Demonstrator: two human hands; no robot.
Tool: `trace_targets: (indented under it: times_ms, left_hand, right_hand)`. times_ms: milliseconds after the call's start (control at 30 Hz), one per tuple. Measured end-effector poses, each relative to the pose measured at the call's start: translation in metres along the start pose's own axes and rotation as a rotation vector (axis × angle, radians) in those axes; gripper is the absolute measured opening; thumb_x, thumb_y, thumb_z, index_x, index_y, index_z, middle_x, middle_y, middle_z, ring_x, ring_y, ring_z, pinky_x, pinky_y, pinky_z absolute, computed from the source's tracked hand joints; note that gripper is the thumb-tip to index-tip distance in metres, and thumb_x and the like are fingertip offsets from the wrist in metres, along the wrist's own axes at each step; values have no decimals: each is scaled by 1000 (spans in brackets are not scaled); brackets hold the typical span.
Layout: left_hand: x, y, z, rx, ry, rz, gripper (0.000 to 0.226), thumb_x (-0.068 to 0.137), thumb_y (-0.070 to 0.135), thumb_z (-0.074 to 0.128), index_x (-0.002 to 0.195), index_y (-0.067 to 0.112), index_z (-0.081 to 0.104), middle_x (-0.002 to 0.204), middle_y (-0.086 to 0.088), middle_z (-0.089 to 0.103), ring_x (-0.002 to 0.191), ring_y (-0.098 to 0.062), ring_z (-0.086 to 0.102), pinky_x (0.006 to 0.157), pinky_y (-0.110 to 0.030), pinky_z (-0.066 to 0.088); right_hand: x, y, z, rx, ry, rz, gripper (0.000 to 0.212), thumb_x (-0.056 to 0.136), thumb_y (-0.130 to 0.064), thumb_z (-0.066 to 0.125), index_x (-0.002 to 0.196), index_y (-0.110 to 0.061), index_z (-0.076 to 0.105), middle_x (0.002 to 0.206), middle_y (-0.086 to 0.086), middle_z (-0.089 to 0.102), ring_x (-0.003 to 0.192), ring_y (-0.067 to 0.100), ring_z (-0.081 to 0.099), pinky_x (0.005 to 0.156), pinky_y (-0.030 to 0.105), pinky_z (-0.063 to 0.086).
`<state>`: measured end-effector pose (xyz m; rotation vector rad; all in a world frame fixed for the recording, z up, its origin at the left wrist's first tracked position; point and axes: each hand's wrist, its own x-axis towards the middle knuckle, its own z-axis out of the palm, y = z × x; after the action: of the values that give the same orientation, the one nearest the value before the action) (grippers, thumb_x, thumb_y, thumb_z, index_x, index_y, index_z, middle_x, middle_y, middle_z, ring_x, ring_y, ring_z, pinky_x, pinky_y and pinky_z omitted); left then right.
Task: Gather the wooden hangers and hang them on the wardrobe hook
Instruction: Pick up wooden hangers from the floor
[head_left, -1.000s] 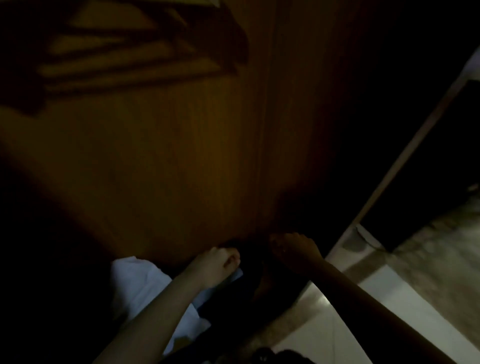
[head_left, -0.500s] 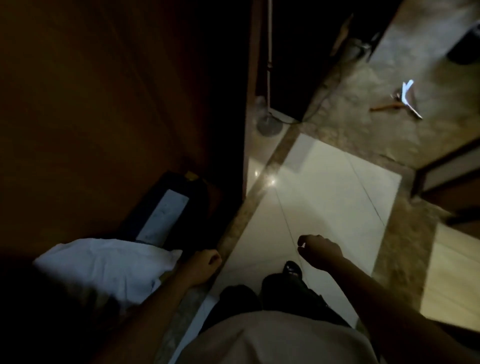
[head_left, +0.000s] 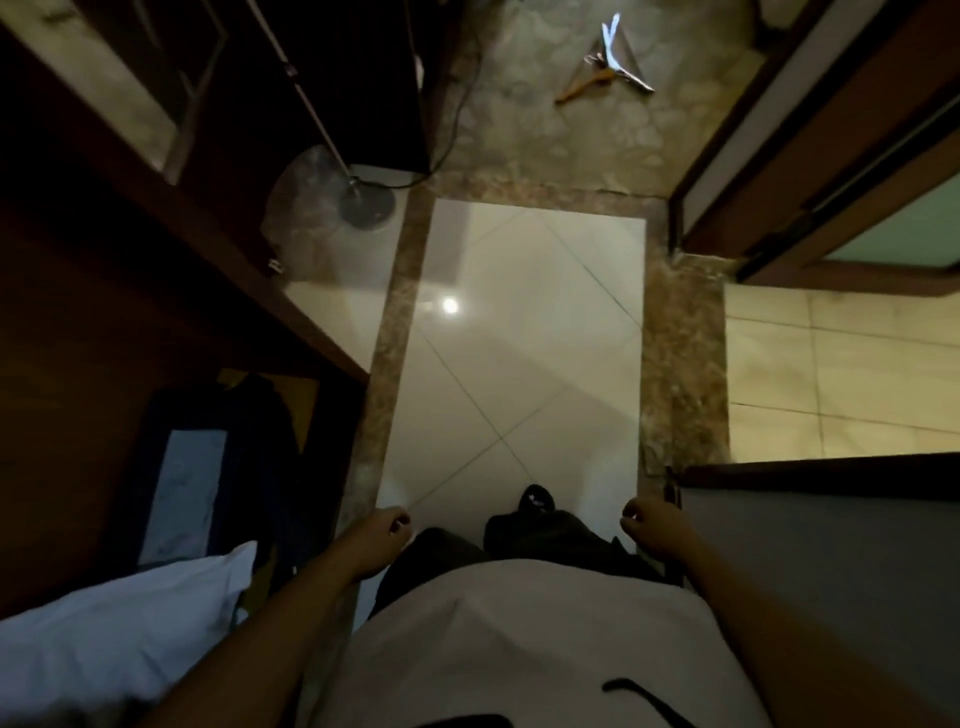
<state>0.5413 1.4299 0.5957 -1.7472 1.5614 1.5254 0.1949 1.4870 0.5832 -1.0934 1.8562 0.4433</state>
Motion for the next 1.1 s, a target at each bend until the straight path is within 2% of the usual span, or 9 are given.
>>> trace_targets:
  times_ms: [167,267,333,467,533,633,800,1000,1100]
  left_hand:
    - [36,77,3,-16,66,20,37,98,23,41,130,7,49,133,-15,52,118,-26,51,90,-27,42]
    - [52,115,4,-15,52,38,38,98,26,40,132,11,47,134,-14,51,121,-27,50,99,-33,43]
    - [61,135,1,-6,43,50,39,98,26,40,134,12,45,136,-13,50,123,-26,48,103,-34,42]
    - [81,155,-19,6,33,30,37,98,26,40,131,11,47,135,-13,51,120,-26,50,100,-33,41]
    - [90,158,-34,-3,37,10,35,98,26,39,128,11,49,133,-13,53,119,-26,51,99,-32,41]
    - [108,156,-63,-25,50,-22,33,98,23,39,125,8,52,129,-14,55,116,-26,52,90,-27,40]
    - [141,147,-135,-88,55,-98,31,97,19,42,121,4,56,124,-16,57,101,-18,51,85,-26,39]
    - [186,163,-242,-109,96,-118,35,97,21,43,124,2,54,129,-17,55,116,-29,53,88,-30,42]
    - [207,189,-288,-129,138,-95,33,97,21,42,121,2,56,123,-16,58,111,-30,56,85,-31,44]
  right_hand:
    - [12,62,-25,174,-11,93,21,92,-14,49,79,-2,60,83,16,59,93,33,60,78,34,46]
    - [21,75,-47,238,-8,144,32,94,-13,47,102,15,60,103,33,60,103,41,57,85,40,46]
    - [30,75,-59,280,3,145,34,94,-12,46,109,17,57,112,34,59,105,40,56,89,41,45]
    - [52,57,-88,289,-3,127,20,95,-13,45,87,-2,61,97,16,61,95,28,58,83,32,43]
    - [68,42,-105,284,-15,101,21,94,-15,46,93,-4,64,95,11,60,96,26,59,85,29,43]
    - [96,8,-137,259,-19,63,30,94,-19,46,113,-1,61,118,16,61,109,28,56,89,30,43]
    - [140,-73,-204,253,-2,-36,31,94,-21,47,114,-3,61,118,18,62,104,30,59,82,29,43]
    - [179,-173,-301,284,81,-205,29,95,-20,47,117,-5,60,115,15,63,98,24,58,79,24,38]
    - [194,-201,-344,324,135,-248,30,95,-20,47,118,-6,59,113,14,64,100,25,59,80,27,41]
